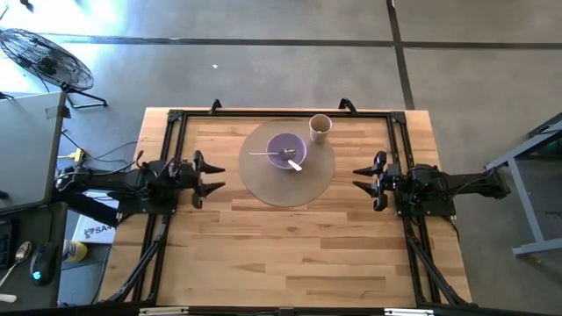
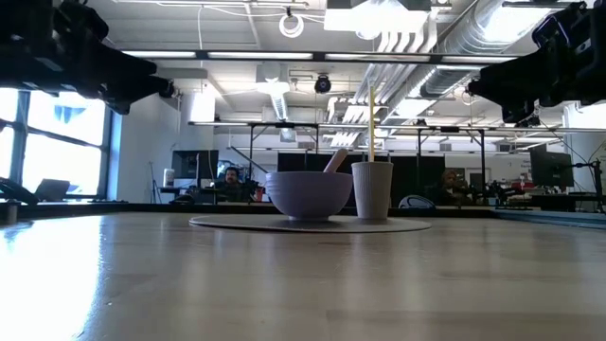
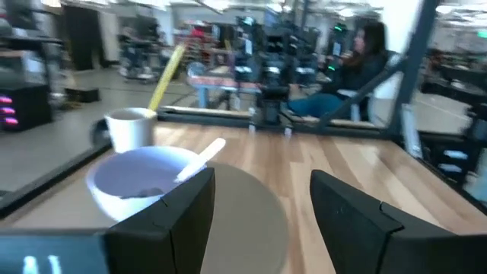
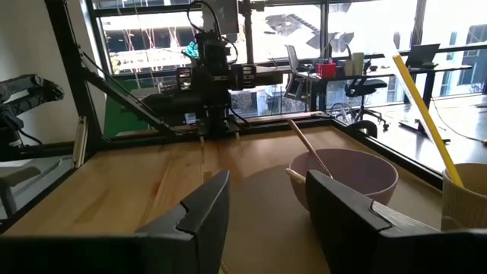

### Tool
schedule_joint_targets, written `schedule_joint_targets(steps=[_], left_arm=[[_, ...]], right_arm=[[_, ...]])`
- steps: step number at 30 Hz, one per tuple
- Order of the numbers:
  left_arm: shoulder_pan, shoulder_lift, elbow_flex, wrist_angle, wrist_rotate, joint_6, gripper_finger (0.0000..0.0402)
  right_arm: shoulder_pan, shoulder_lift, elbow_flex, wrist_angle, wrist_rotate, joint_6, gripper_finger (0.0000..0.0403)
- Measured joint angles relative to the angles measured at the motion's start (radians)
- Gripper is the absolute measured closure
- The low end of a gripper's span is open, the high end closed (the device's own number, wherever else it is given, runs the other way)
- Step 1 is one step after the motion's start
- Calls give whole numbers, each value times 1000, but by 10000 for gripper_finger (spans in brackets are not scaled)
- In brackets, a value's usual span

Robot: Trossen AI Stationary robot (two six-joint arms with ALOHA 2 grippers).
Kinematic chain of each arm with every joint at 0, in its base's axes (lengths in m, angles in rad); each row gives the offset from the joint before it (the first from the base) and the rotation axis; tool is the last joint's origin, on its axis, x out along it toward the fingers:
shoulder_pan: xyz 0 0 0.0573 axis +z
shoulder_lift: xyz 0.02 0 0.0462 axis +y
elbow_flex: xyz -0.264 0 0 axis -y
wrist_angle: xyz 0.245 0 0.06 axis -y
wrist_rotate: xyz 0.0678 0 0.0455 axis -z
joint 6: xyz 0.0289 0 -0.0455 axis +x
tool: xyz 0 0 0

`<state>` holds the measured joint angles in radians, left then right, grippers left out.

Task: Pick & Place Utensil
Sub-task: Return to Home Position

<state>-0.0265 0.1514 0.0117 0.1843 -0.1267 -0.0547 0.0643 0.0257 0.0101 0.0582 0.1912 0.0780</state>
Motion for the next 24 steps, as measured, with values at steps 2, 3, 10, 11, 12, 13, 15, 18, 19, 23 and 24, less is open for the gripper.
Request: schedule_joint_targets(steps=[2,3,10,11,12,13,15,18,19,23,24], left_arm=[[0,-32,0,-1,-39,-1,189],[0,-54,0,0,-46,-2,189],[0,-142,7,-61,13,-27,189],[0,-137,8,-91,51,-48,189],[0,-130,8,-125,96,-73,189],[0,-125,8,-164,133,-92,189],[0,-113,9,-181,193,-114,189],[0,-90,9,-177,222,-106,189],[0,-89,9,-179,218,-97,189],[0,-89,10,-182,204,-117,189],[0,-89,10,-181,205,-144,189]], right_arm=[[0,0,0,0,0,0,236],[0,0,0,0,0,0,235],[0,0,0,0,0,0,235],[0,1,0,-1,0,0,235],[0,0,0,0,0,0,235],[0,1,0,2,0,0,234],[0,1,0,3,0,0,233],[0,1,0,4,0,0,235],[0,1,0,4,0,0,236],[0,1,0,5,0,0,237],[0,1,0,5,0,0,236]])
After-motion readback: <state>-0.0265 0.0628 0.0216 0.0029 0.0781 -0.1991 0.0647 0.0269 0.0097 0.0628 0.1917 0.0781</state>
